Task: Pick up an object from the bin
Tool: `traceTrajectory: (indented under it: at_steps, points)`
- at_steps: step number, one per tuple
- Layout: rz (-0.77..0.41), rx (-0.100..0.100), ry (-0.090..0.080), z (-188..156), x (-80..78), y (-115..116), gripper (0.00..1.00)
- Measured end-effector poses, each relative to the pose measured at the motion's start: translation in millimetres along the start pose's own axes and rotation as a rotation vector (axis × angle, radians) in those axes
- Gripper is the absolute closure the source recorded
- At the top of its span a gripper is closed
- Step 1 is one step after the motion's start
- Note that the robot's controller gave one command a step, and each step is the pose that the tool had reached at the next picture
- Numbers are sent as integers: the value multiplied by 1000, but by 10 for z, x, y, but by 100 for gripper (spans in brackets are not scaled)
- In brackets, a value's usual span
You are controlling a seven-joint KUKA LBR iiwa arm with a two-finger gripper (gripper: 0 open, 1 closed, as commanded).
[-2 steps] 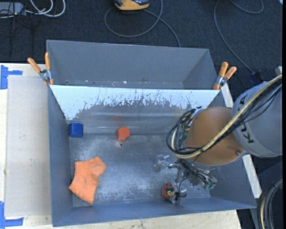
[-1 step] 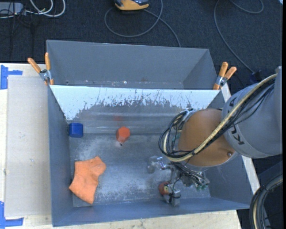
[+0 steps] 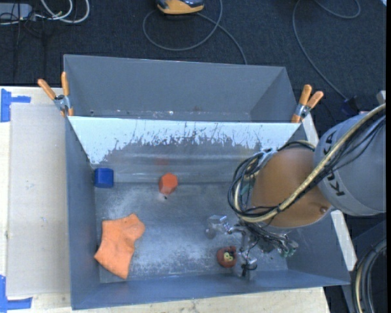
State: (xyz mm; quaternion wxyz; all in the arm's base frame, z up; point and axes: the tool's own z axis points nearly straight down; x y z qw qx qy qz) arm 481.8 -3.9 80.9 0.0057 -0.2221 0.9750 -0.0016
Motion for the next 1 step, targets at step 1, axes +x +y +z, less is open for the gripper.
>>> traceTrajectory:
  at_steps: [1]
  points:
    - [72, -3, 5, 21, -103, 108, 100]
